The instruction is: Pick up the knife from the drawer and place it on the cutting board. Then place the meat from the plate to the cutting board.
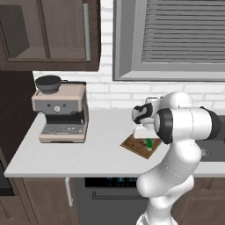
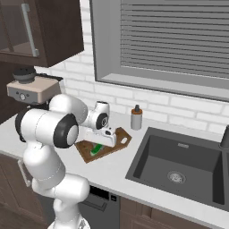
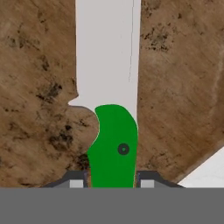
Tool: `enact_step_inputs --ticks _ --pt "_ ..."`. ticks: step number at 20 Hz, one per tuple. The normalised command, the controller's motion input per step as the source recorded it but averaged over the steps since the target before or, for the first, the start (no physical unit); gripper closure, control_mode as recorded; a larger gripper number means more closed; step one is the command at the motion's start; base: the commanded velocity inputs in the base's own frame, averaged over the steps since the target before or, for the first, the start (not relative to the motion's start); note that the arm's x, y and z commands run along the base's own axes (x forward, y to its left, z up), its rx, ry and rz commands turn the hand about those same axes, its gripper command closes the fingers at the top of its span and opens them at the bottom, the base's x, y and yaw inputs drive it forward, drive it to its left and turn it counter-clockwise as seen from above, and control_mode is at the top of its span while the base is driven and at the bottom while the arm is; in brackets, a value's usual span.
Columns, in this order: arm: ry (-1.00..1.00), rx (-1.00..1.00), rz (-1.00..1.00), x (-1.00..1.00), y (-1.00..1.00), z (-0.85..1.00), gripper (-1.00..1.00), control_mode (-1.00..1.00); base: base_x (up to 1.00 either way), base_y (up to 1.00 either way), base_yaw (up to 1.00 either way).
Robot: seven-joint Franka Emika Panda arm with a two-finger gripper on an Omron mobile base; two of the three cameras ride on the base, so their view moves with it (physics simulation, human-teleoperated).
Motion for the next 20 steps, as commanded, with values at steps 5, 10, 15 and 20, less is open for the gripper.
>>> enact_step_inputs --ticks 5,10,15,20 --pt "0.00 0.00 0.00 0.00 0.00 0.00 -1.00 -1.00 0.00 0.00 0.00" --pt "-0.02 -0.01 0.00 -0.17 0.00 0.38 -1.00 -1.00 0.00 0.00 0.00" --pt "-0.14 0.05 0.00 -0.86 -0.13 0.96 -1.00 -1.00 0.00 0.00 0.00" --pt "-0.11 0.01 0.00 -0.98 -0.07 0.95 -1.00 -1.00 0.00 0.00 0.00"
